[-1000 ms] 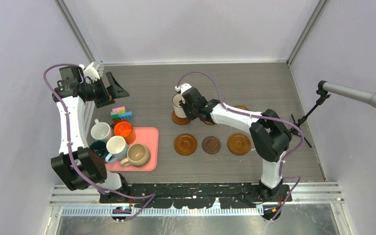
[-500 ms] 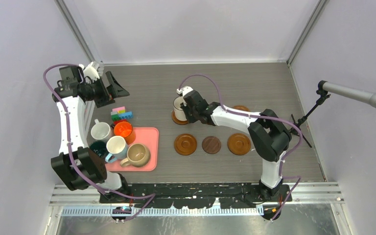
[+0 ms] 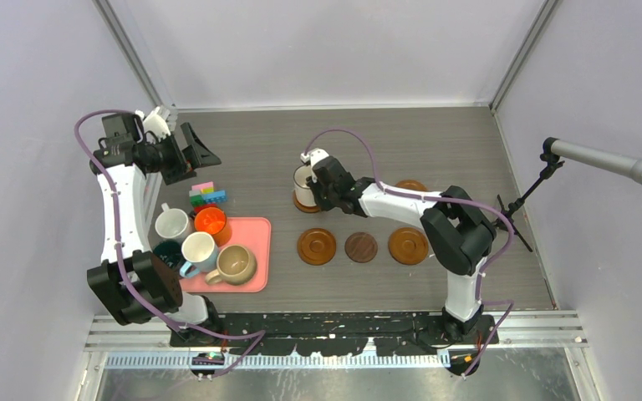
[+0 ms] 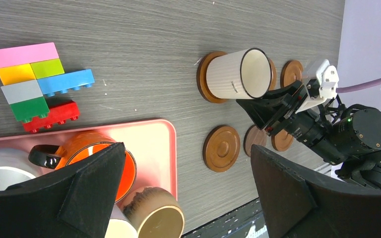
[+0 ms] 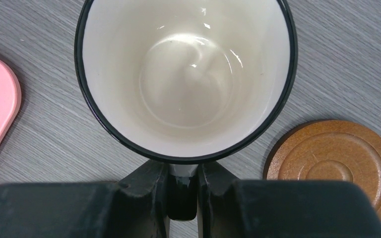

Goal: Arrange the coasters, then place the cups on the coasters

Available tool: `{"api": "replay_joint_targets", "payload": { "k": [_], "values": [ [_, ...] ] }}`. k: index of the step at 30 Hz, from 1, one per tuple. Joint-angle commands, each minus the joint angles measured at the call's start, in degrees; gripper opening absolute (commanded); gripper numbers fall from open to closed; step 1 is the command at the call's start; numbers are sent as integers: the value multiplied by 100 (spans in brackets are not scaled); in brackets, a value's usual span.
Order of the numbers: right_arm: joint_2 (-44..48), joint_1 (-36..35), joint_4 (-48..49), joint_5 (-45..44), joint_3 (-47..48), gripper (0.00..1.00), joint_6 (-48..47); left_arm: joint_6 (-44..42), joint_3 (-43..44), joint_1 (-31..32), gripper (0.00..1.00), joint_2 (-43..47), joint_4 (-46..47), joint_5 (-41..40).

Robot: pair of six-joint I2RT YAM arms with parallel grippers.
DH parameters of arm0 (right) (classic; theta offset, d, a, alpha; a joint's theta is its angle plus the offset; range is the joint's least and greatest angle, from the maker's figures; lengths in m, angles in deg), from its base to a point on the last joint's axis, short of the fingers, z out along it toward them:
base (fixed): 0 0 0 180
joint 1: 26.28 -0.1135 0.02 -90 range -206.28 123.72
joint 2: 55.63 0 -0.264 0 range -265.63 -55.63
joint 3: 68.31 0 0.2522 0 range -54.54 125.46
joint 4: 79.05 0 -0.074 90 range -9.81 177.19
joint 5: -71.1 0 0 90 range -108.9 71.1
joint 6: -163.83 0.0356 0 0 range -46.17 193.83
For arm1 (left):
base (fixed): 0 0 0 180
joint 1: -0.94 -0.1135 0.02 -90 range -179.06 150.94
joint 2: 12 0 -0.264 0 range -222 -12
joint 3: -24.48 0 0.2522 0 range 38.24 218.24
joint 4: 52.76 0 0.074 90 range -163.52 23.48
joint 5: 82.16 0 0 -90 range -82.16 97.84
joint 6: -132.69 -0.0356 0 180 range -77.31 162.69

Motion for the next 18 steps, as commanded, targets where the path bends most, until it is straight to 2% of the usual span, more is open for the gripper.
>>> {"api": "replay_joint_targets", "payload": {
  "k": [1, 5, 8, 12, 18],
  "values": [
    [91, -86, 576, -90, 27, 21, 56, -85, 36, -53, 100, 170, 94, 33],
    [180, -112, 511, -113, -55, 35, 100, -187, 128, -54, 100, 132, -35, 11],
    [273, -123, 386, -97, -63, 50, 183, -479, 275, -49, 100, 55, -247, -110],
    [445, -123, 176, -140, -11, 59, 205, -1042, 554, -55, 100, -66, -706, -370],
    [926, -81, -387, -91, 86, 70, 32, -2487, 781, -34, 100, -82, -1773, -628]
  ]
}}
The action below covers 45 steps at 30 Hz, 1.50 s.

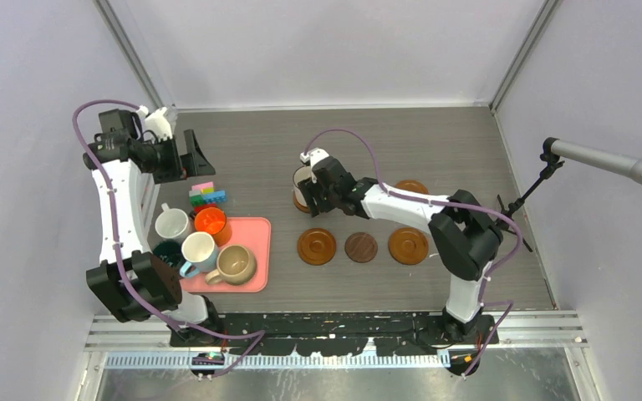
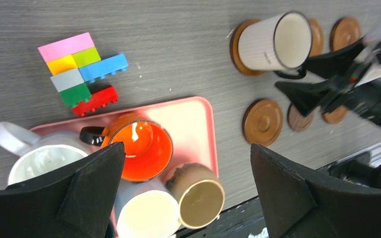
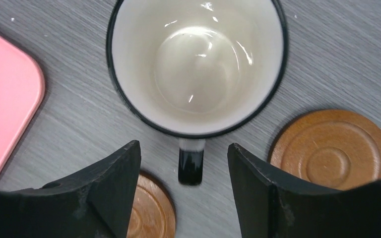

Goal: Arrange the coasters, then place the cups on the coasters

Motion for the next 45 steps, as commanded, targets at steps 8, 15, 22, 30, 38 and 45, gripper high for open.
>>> {"api": "replay_joint_targets", "payload": {
  "k": [8, 15, 22, 30, 38, 45],
  "values": [
    [1290, 278, -774, 214, 297, 76, -250, -3197, 51, 334, 87, 89, -2170, -653],
    [1507, 471, -901, 417, 231, 77, -265, -3261, -290, 1092, 82, 118, -1523, -1775],
    [1638, 554, -951, 507, 193, 77, -232, -2221, -5, 1247, 86, -560, -794, -1949],
    [1823, 704, -885, 542, 87, 77, -139, -986, -109, 1233, 94, -1061, -314, -2295],
    [1905, 829, -830, 605, -17, 77, -11, 100, -479, 1040, 96, -1034, -124, -2419],
    [1935, 848, -798, 498, -55, 77, 1, 747, -783, 1031, 98, -894, -99, -2763]
  ]
}}
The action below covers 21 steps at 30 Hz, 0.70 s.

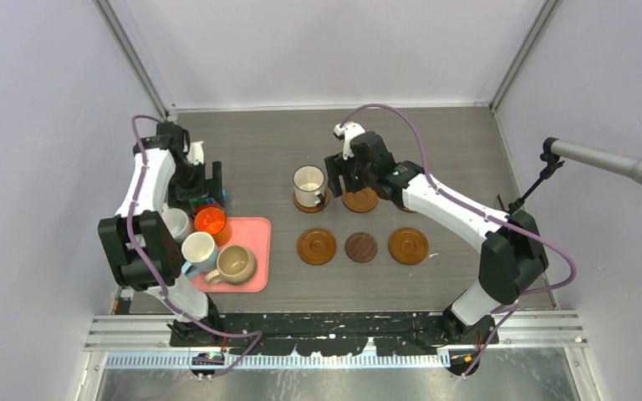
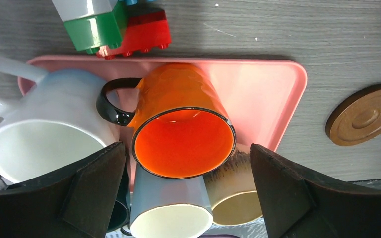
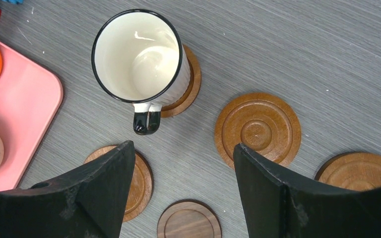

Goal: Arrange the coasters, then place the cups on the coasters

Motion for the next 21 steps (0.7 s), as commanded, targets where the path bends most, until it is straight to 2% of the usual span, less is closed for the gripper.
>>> {"api": "replay_joint_targets", "payload": {
  "k": [1, 11, 21],
  "values": [
    [321, 16, 202, -39, -14, 77, 85, 603, -145, -14, 98, 230, 95, -247],
    [247, 29, 204, -62, 3, 77, 84, 990, -492, -10, 99, 225, 384, -751],
    [194, 25, 206, -52, 13, 77, 68, 1020, -486, -15, 98, 10, 656, -572]
  ]
}}
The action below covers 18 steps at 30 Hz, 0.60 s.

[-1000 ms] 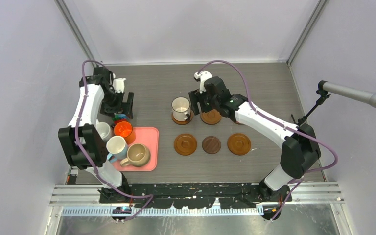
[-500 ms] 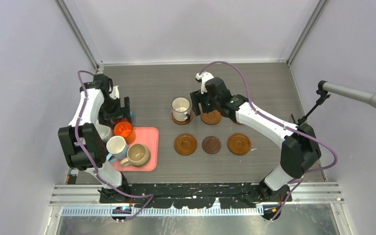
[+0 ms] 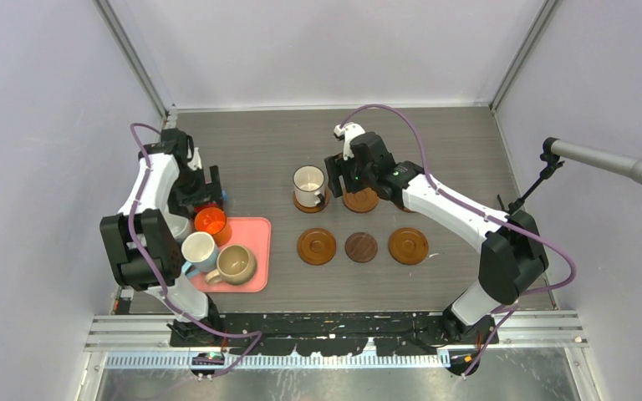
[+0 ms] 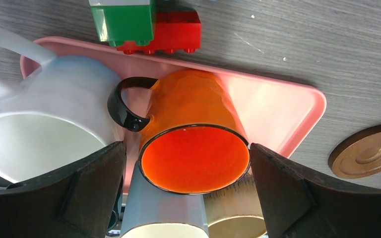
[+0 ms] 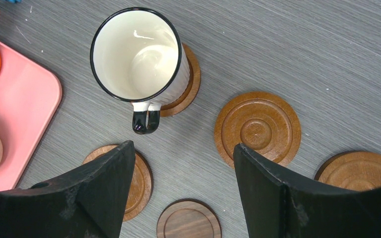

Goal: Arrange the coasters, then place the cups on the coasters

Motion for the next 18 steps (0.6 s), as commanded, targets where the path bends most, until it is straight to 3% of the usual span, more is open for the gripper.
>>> {"api": "replay_joint_targets", "payload": {
  "k": [1, 18],
  "values": [
    [193, 15, 211, -46, 47, 77, 59, 57, 10, -13, 98, -11, 316, 118],
    [183, 16, 160, 25, 39, 77, 47, -43, -92, 59, 99, -72, 720, 954]
  ]
}}
